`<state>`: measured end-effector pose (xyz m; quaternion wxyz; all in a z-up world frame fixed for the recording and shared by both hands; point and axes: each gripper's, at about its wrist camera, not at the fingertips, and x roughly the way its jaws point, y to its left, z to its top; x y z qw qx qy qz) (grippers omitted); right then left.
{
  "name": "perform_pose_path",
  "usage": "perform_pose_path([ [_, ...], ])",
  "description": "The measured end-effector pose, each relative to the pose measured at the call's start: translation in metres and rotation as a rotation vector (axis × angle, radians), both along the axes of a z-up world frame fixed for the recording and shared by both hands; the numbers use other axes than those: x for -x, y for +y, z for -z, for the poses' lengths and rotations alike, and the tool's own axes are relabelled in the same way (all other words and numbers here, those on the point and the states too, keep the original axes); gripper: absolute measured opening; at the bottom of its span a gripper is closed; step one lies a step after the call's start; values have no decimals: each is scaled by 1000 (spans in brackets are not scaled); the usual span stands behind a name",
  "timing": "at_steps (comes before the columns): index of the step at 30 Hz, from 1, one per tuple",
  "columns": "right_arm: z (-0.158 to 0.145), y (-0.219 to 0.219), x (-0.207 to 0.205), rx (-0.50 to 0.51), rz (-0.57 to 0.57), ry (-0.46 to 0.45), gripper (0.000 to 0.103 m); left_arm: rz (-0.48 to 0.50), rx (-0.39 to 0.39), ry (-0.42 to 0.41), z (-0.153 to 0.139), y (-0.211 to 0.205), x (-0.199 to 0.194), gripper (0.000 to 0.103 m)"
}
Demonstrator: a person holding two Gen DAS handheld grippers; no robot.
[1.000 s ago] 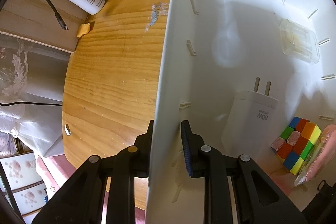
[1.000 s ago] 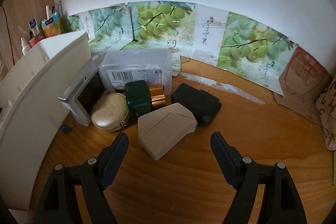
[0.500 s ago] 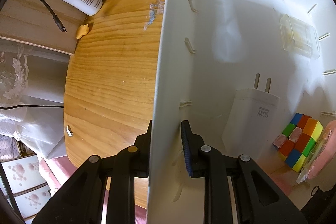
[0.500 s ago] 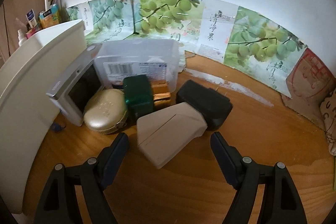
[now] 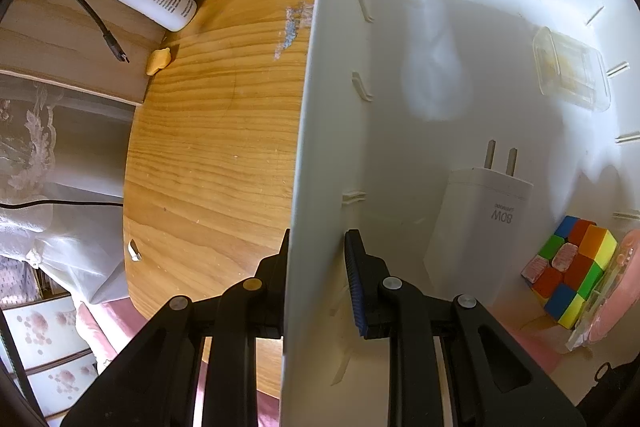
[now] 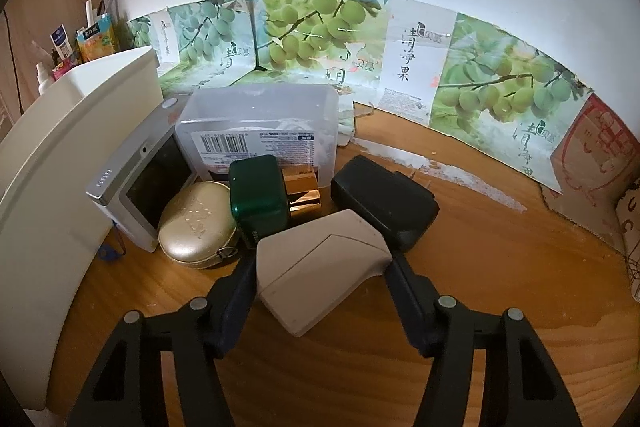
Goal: Organize rigid objects
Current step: 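Grasp the beige angular block with the right gripper, then lift the beige block and carry it over the basket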
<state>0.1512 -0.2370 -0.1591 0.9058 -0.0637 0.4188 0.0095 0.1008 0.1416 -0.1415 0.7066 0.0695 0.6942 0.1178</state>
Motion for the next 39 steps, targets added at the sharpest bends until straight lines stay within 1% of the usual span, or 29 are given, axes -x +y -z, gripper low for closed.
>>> perform_pose_path([
  [7, -5, 0, 2, -12, 6, -14, 64, 3, 1, -1, 0, 1, 0, 24],
  [14, -16, 3, 8, -31, 11, -37, 64, -3, 22, 8, 6, 3, 0, 24],
  [19, -29, 10, 14, -57, 1, -56, 64, -17, 32, 0, 7, 5, -1, 24],
  [26, -50, 27, 28, -65, -6, -86, 64, -13, 51, 2, 9, 11, -1, 25],
  [32, -69, 43, 43, -77, -3, -113, 64, -30, 75, 0, 7, 16, -1, 24],
  [39, -91, 63, 61, -98, 7, -147, 64, -18, 72, 6, 7, 20, -1, 24],
])
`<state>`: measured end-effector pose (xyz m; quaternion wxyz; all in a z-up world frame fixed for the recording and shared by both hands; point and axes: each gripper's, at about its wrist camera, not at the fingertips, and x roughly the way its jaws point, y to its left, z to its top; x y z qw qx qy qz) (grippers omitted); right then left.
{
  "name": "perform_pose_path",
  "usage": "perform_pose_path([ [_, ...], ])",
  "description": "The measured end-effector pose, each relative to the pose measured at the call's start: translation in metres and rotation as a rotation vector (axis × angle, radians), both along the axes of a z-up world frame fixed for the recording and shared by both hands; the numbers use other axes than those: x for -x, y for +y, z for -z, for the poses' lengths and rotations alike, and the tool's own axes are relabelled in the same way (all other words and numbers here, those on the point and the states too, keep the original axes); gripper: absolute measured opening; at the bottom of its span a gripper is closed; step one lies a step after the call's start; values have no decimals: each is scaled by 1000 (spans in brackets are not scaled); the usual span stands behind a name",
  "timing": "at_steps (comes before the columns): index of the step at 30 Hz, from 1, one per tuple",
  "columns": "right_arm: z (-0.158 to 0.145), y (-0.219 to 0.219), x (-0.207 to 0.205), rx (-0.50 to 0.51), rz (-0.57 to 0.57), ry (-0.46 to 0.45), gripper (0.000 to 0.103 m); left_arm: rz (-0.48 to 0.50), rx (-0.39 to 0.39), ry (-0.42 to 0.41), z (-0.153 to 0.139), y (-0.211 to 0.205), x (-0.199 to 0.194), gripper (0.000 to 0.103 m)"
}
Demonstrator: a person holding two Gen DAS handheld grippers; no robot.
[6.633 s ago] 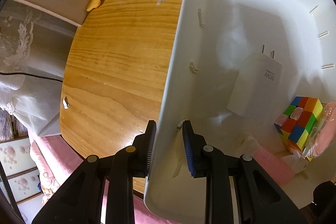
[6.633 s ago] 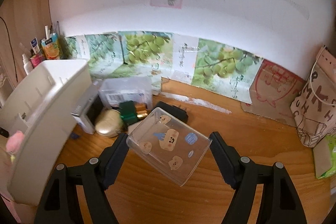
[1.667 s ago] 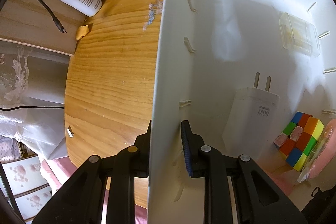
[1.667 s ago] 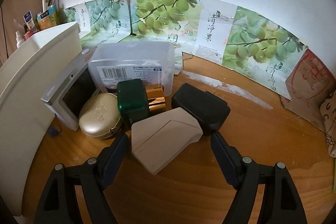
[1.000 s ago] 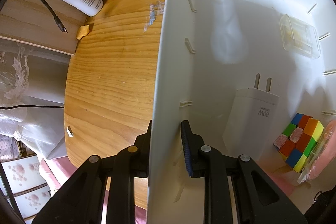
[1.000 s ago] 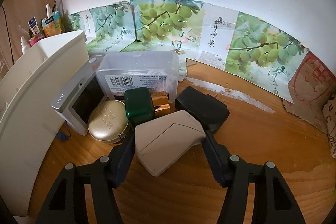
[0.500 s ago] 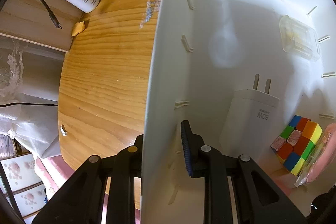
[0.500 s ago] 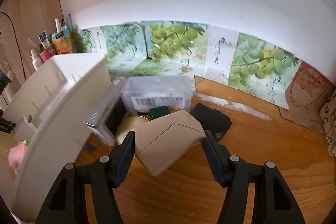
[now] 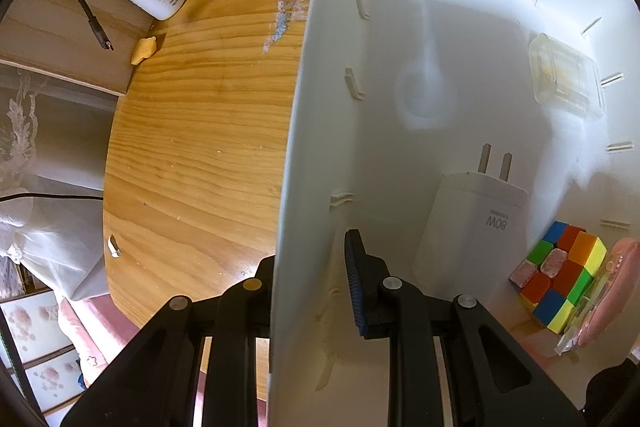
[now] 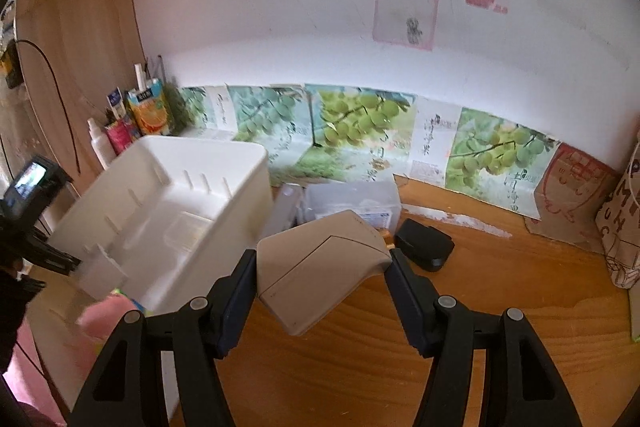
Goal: Organize rigid objects
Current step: 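Lift the beige block and carry it over the basket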
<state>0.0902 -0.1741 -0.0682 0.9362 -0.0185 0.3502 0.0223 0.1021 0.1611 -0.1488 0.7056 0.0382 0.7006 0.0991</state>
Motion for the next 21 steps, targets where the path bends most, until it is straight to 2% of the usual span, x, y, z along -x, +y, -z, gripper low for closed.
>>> perform_pose_path([
  [10, -19, 41, 17, -23, -24, -26, 64, 48, 3, 4, 1, -8, 0, 25],
  [21, -20, 99, 28, -55, -82, -13, 64, 131, 29, 9, -4, -13, 0, 25],
])
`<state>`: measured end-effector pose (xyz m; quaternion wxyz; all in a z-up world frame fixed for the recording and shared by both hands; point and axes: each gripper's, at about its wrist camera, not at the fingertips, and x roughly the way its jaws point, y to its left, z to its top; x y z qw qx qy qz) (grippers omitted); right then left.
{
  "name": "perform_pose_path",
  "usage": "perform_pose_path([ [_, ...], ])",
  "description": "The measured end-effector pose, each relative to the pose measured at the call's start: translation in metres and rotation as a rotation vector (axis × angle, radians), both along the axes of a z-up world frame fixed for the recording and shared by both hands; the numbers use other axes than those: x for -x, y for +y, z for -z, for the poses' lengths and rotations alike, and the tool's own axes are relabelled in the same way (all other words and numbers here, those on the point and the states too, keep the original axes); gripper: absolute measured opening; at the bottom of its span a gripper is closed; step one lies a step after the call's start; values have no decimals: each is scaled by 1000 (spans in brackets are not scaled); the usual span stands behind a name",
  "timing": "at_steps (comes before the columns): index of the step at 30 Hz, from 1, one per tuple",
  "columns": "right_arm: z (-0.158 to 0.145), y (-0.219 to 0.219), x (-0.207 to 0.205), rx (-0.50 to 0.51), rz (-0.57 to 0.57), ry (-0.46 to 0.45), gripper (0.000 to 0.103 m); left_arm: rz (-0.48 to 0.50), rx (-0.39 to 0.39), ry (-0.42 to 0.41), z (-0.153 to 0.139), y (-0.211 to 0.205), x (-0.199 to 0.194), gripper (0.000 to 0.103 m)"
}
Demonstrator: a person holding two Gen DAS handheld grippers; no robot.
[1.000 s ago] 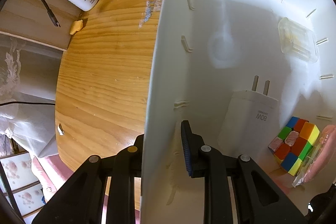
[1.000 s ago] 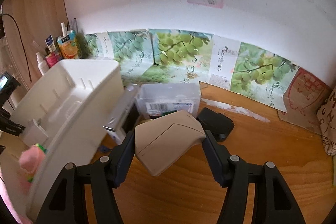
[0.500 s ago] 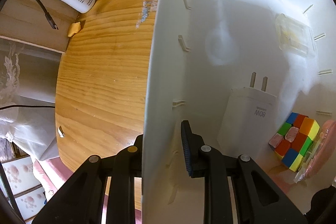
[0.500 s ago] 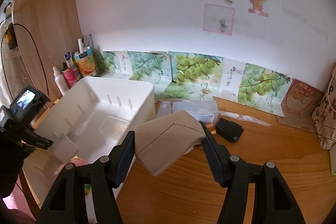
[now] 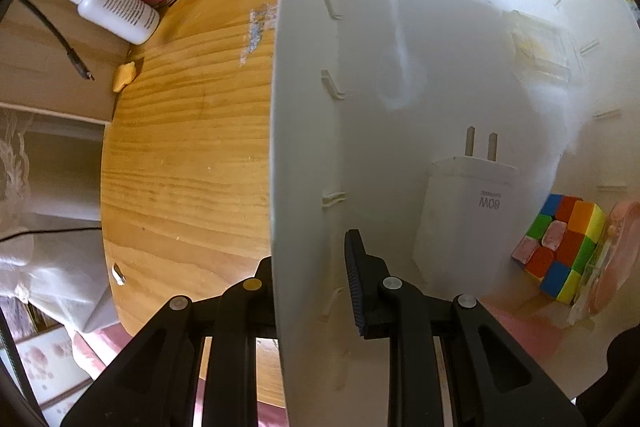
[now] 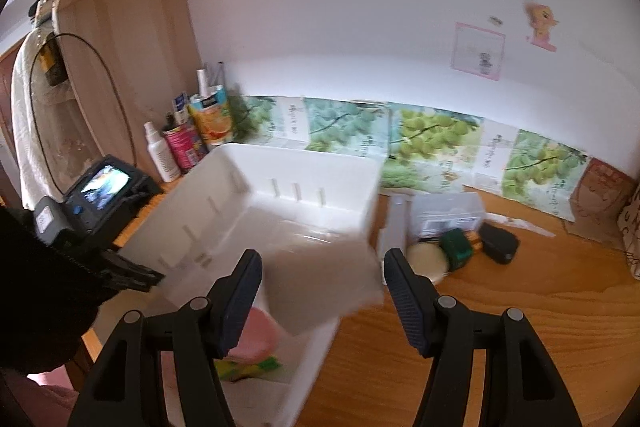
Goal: Organize rigid objects
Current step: 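Lift the beige block and carry it over the basket, then open the right gripper to release the beige block into the basket, then move the right gripper back to the clear barcode-labelled box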
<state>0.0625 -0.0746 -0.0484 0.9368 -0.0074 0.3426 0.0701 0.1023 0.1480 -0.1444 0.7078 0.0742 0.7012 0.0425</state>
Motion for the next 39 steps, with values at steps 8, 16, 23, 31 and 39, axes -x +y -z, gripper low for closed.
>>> perform_pose_path([
  [8, 9, 31, 3, 12, -4, 45, 64, 87, 28, 17, 3, -9, -2, 25],
  [16, 14, 34, 9, 17, 68, 73, 70, 147, 33, 28, 10, -14, -2, 25],
  [23, 15, 29, 15, 30, 133, 99, 72, 160, 45, 22, 9, -18, 3, 23],
  [31, 16, 9, 17, 46, 232, 145, 75, 154, 49, 20, 1, -15, 8, 20],
  [39, 19, -30, 5, 5, 295, 195, 75, 101, 55, 31, 6, -11, 8, 20],
])
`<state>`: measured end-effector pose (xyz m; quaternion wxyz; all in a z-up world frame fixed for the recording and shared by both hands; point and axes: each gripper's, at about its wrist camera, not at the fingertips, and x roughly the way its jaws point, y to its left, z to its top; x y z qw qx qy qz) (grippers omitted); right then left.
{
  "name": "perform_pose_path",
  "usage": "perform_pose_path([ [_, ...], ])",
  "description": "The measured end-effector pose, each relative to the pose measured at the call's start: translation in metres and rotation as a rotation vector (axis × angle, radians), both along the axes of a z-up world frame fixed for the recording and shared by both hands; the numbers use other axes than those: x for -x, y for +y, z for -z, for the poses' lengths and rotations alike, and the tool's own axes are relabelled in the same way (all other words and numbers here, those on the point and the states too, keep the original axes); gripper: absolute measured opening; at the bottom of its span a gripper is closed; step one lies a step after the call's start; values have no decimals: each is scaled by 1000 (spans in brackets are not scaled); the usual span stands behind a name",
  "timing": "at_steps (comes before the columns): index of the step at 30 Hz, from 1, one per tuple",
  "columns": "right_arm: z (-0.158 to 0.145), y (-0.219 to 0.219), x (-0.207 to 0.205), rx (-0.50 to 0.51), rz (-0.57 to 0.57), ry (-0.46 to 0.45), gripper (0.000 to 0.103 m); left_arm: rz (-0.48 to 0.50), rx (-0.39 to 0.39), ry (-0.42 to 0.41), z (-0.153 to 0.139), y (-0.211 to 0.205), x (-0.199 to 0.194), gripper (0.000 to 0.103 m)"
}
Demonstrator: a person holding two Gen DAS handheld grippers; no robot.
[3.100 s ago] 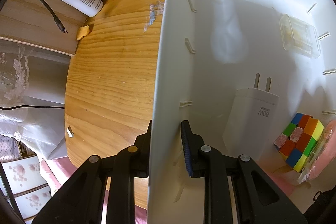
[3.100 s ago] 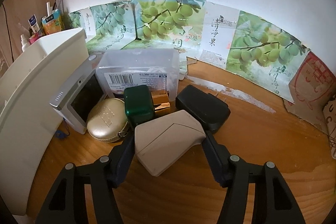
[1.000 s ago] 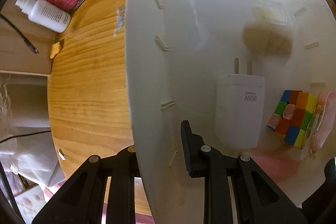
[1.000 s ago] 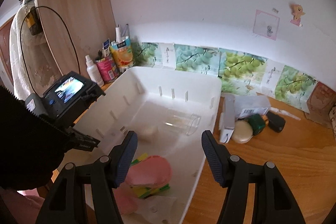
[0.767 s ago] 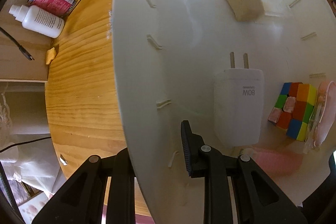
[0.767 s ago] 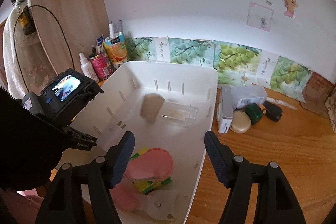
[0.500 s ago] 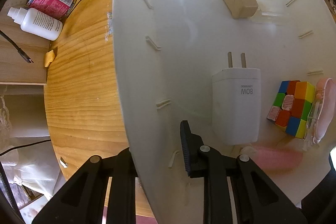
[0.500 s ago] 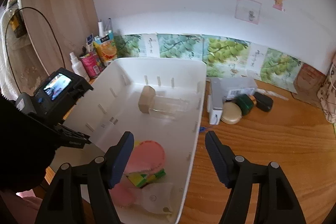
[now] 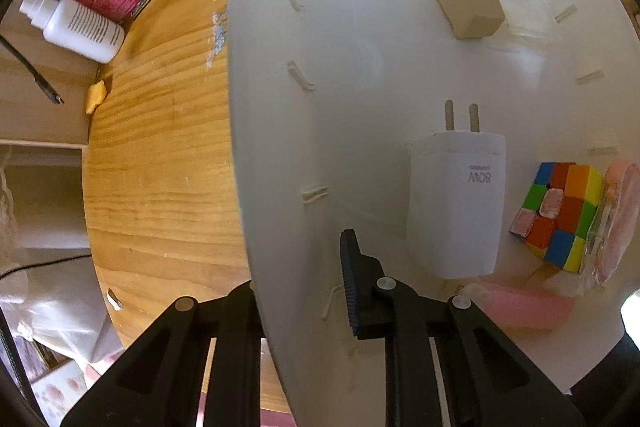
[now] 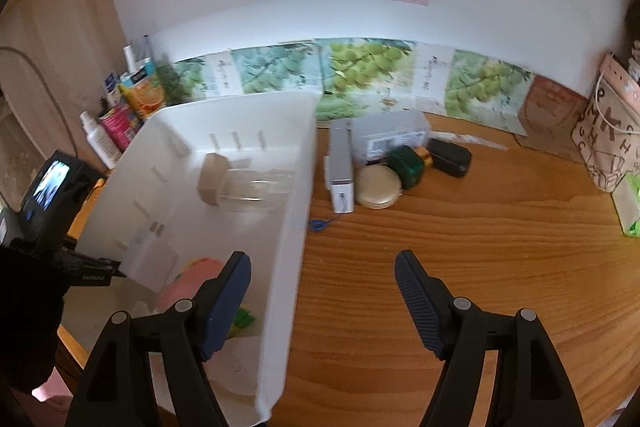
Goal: Organize rigid objects
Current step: 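Move the right gripper back to the clear barcode-labelled box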
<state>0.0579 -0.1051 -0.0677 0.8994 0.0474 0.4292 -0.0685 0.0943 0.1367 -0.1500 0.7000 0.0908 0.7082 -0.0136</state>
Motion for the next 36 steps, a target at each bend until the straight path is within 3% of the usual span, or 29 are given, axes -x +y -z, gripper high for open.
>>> perform_pose_path([
  [7, -3, -36, -21, -27, 42, -9, 75, -33, -6, 9, 1, -2, -5, 20],
  [13, -9, -55, -43, 25, 22, -40, 75, -58, -4, 23, 1, 2, -9, 20],
  [25, -3, -70, -96, 189, -152, -120, 81, -110, -15, 46, 9, 12, -19, 20],
  [36, 25, -85, -136, 174, -224, -83, 83, -178, -40, 68, 17, 18, -33, 20],
])
